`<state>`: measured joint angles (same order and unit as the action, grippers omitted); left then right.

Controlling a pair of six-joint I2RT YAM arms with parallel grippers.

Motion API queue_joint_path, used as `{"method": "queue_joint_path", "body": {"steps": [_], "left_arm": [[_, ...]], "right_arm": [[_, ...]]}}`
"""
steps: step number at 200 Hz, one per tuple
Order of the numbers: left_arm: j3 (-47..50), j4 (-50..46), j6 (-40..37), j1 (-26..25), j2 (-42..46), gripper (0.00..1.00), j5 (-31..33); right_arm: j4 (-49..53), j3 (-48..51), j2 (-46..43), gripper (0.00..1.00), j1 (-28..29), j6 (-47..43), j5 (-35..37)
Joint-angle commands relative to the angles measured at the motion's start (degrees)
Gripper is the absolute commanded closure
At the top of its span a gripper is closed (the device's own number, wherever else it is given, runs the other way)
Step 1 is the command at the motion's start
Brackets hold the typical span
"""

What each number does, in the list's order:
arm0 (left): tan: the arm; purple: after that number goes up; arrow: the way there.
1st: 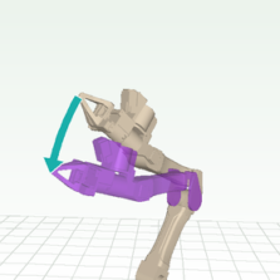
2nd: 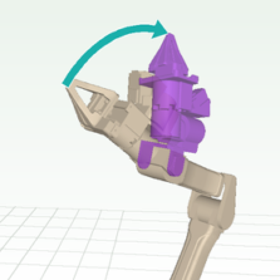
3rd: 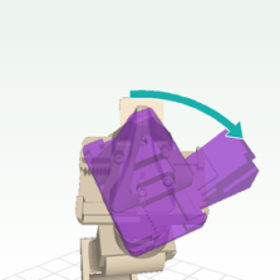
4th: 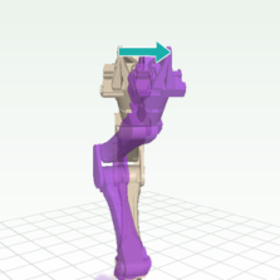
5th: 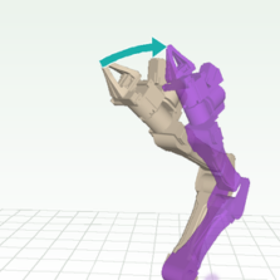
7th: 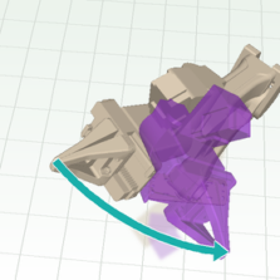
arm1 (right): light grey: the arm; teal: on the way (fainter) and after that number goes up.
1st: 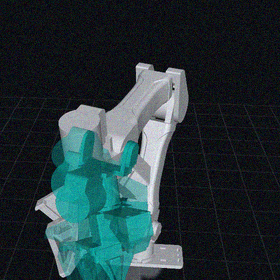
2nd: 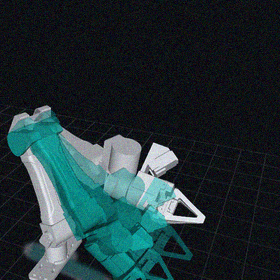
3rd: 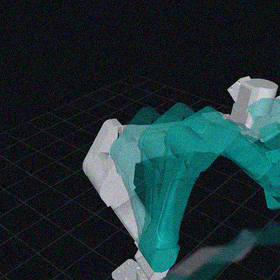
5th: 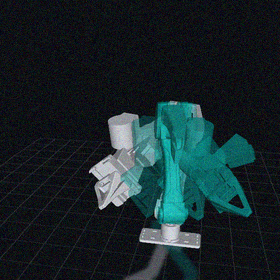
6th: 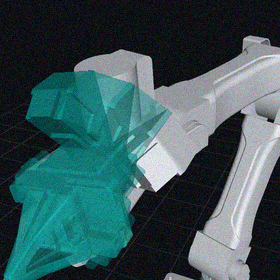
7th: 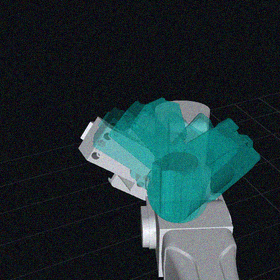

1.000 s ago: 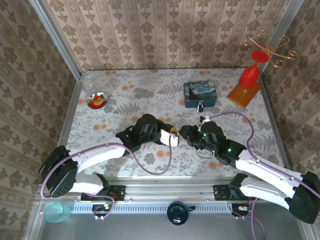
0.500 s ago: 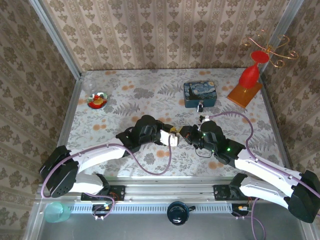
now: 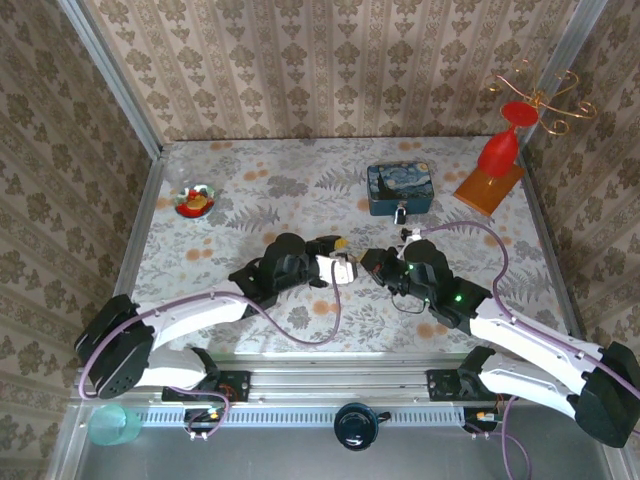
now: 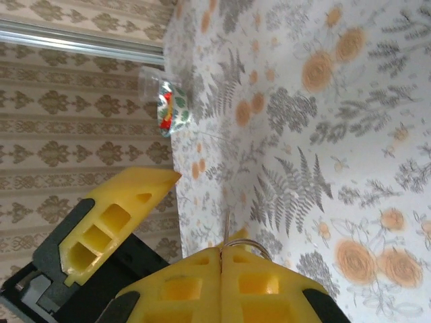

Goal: Unlock a padlock with a key

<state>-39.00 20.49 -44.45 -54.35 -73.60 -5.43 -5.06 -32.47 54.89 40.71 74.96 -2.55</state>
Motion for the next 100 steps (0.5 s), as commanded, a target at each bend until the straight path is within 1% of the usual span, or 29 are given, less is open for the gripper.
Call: {"method": "queue_joint_path", "body": {"steps": [1, 18, 27, 35, 51, 72, 88, 100], "left_arm": [[0.2, 0.9, 11.5, -0.1, 4.7, 0.53, 3.0], [0.4, -0.5, 20.0, 0.2, 8.3, 0.50, 2.6], [0.6, -0.8, 26.0, 0.9, 10.5, 0.45, 2.1], [0.8, -0.9, 33.0, 2.0, 12.4, 0.40, 1.4], [0.9, -0.5, 49.3, 5.6, 15.3, 0.36, -1.4], [1.1, 0.8, 69.6, 10.2, 16.0, 0.37, -5.2], [2.3, 5.2, 83.0, 12.4, 14.8, 0.37, -9.4], [3.3, 12.9, 89.9, 12.7, 12.7, 0.37, -13.5]], "right_arm": [[-6.5, 1.8, -1.6, 1.00, -2.1, -3.3, -1.8], [-9.5, 2.2, -1.9, 1.00, -2.4, -5.0, -1.5], [-10.9, 2.6, -2.0, 1.00, -2.4, -6.0, -0.8], [-13.1, 3.3, -2.0, 1.00, -2.5, -6.3, -0.4], [-18.9, 5.3, -1.7, 1.00, -2.5, -6.5, 0.2], [-25.6, 7.1, -0.4, 1.00, -2.0, -7.3, 0.4], [-29.6, 7.9, 0.4, 1.00, -0.9, -8.6, 1.8], [-32.0, 8.3, 0.9, 1.00, 0.4, -10.4, 3.3]]}}
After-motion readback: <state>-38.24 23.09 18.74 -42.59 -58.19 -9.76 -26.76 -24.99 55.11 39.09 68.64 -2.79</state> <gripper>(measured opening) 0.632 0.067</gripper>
